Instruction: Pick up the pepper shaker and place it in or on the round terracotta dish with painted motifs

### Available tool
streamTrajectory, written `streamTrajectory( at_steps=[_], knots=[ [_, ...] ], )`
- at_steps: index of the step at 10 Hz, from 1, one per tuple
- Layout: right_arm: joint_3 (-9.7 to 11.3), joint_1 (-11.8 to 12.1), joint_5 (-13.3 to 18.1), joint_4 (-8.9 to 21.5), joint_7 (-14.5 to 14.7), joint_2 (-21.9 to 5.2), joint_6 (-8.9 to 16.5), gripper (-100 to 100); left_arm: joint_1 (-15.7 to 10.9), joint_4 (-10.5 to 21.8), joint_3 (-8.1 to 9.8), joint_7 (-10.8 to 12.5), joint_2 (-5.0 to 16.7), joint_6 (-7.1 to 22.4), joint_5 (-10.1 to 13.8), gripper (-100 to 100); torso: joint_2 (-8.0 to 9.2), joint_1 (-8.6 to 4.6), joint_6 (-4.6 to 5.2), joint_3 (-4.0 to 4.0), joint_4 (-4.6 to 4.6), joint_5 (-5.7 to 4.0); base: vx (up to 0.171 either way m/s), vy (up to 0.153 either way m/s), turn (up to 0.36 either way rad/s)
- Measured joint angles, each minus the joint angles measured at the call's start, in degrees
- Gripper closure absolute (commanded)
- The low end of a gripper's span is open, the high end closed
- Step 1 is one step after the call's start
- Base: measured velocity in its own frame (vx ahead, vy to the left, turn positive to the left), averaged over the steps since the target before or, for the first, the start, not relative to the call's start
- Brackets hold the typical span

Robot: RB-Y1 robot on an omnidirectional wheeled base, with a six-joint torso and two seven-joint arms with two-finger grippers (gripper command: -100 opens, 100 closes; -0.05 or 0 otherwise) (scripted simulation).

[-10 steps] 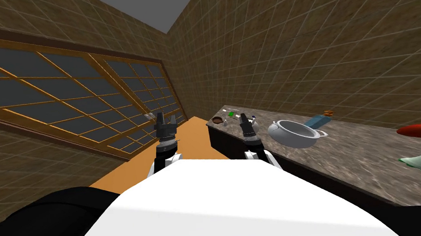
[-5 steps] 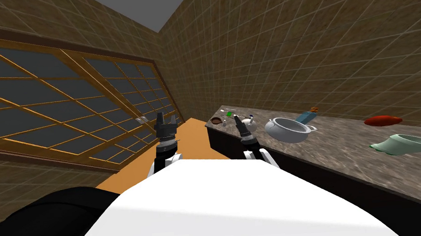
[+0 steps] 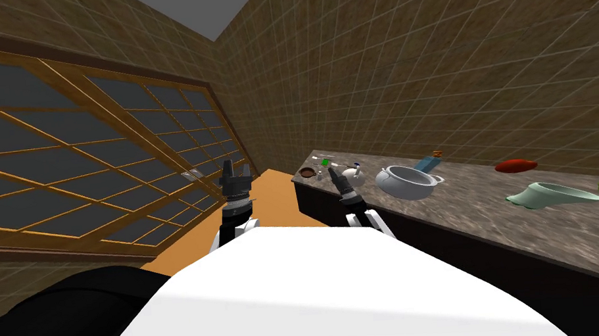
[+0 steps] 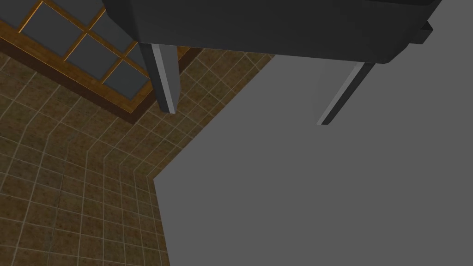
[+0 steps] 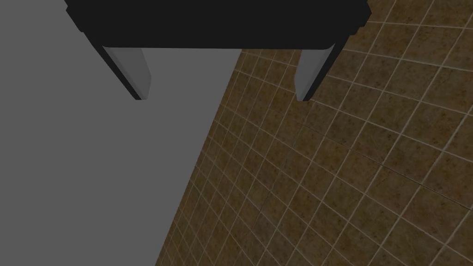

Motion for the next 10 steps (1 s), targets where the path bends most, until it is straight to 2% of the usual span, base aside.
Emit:
streamTrajectory(
  at_steps=[1, 8, 10],
  knots=[
    [-0.22, -0.59, 1.61, 1.33, 0.57, -0.03, 0.11, -100, 0.01, 0.00, 0.00, 0.00, 0.00, 0.00, 0.00, 0, -0.06, 0.01, 0.03, -0.03, -0.01, 0.00, 0.037, 0.077, -0.074],
    [-0.85, -2.93, 11.40, 4.95, 3.16, -0.52, 3.39, -100, 0.00, 0.00, 0.00, 0.00, 0.00, 0.00, 0.00, 0, -0.06, 0.00, -0.01, -0.04, -0.01, 0.01, 0.034, 0.078, -0.124],
    [-1.34, -4.38, 14.20, 7.09, 3.89, -0.36, 4.14, -100, 0.00, 0.00, 0.00, 0.00, 0.00, 0.00, 0.00, 0, -0.12, 0.02, -0.01, -0.07, -0.03, 0.01, 0.042, 0.085, -0.138]
  ],
)
